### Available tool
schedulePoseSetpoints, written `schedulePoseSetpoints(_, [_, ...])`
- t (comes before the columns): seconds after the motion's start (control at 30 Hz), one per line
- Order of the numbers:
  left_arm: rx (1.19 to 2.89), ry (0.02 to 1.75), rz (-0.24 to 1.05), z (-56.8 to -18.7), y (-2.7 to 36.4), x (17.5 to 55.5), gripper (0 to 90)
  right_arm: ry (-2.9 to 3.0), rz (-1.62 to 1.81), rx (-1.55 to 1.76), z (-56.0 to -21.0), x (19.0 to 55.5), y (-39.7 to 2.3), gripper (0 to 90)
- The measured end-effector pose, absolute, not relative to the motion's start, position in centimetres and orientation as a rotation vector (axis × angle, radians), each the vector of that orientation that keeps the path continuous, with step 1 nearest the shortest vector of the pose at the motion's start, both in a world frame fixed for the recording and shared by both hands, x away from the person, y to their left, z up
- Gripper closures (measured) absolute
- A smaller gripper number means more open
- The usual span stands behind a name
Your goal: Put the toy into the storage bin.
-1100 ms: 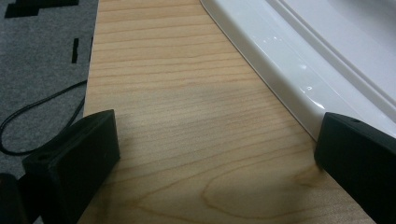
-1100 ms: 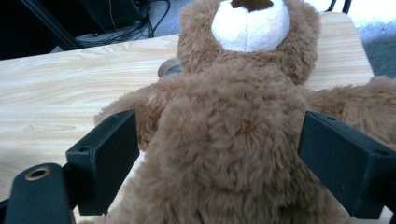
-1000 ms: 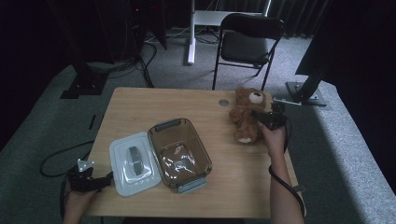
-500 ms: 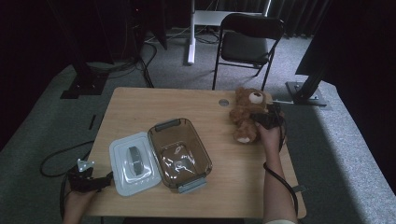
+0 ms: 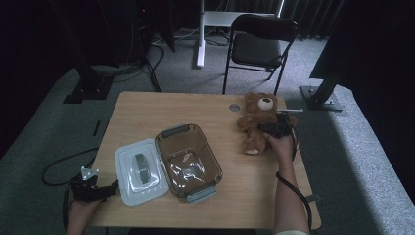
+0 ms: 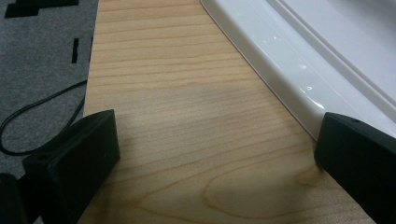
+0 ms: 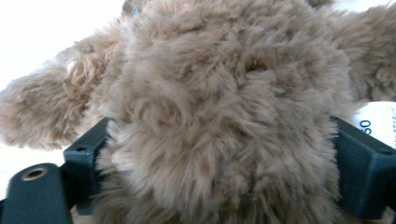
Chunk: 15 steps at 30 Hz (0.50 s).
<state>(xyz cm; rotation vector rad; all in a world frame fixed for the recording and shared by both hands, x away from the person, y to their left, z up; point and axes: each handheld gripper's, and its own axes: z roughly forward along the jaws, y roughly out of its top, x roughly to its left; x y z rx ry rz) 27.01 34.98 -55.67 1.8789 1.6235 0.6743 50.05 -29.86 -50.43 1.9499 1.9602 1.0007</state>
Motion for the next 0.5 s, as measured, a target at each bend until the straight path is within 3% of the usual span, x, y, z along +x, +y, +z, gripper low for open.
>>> schedulePoseSetpoints(0.13, [1.879,1.623,0.674,-55.7,35.0,27.0,0.6,1.959,0.986,1.923,-50.2,49.8,-29.9,30.4])
schedulePoseSetpoints(0.17, [1.879,1.623,0.674,-55.7,35.0,27.0,0.6,1.923,1.002,1.899,-50.1,49.2,-29.7,41.6])
schedulePoseSetpoints(0.23, [1.879,1.623,0.674,-55.7,35.0,27.0,0.6,1.889,1.033,1.876,-49.9,48.6,-29.7,52.5])
schedulePoseSetpoints(0.33, [1.879,1.623,0.674,-55.7,35.0,27.0,0.6,1.899,1.031,1.826,-49.2,48.0,-29.4,61.8])
schedulePoseSetpoints(0.5, [1.879,1.624,0.674,-55.7,35.0,27.0,0.6,1.881,1.049,1.758,-48.3,46.8,-28.7,67.3])
